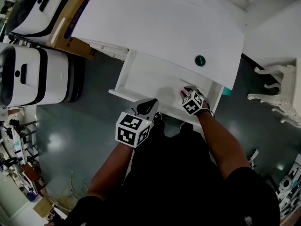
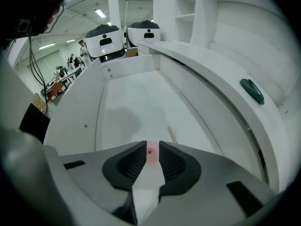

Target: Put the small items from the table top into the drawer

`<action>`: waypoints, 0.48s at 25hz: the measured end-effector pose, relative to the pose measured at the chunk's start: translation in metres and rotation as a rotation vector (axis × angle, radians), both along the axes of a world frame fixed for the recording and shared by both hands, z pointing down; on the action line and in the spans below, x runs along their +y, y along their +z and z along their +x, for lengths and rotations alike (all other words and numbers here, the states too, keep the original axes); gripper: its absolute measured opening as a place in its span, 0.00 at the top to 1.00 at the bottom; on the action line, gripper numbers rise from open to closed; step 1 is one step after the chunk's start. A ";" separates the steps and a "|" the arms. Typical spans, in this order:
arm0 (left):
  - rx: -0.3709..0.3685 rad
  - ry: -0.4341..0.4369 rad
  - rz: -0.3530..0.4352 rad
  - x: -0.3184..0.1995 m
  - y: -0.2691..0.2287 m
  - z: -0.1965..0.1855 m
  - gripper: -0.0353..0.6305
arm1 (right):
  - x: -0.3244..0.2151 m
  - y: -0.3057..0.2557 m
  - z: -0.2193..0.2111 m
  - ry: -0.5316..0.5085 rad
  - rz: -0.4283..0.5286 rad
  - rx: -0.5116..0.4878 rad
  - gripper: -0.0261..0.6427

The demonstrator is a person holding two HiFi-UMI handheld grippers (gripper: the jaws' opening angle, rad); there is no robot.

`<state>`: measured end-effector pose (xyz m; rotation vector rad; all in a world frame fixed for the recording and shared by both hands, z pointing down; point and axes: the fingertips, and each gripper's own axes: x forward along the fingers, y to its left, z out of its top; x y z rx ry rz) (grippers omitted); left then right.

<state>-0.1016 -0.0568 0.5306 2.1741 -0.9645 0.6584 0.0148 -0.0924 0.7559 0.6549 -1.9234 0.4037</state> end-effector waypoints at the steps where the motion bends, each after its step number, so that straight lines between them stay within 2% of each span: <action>1: 0.002 0.003 0.003 -0.001 -0.001 0.001 0.94 | -0.001 -0.003 -0.001 0.003 0.002 -0.008 0.85; 5: 0.015 0.018 0.016 -0.007 -0.003 0.011 0.94 | -0.003 -0.018 0.003 0.023 0.013 -0.037 0.85; 12: 0.022 0.057 0.032 -0.009 -0.005 0.021 0.94 | -0.014 -0.059 0.013 0.120 0.059 -0.121 0.85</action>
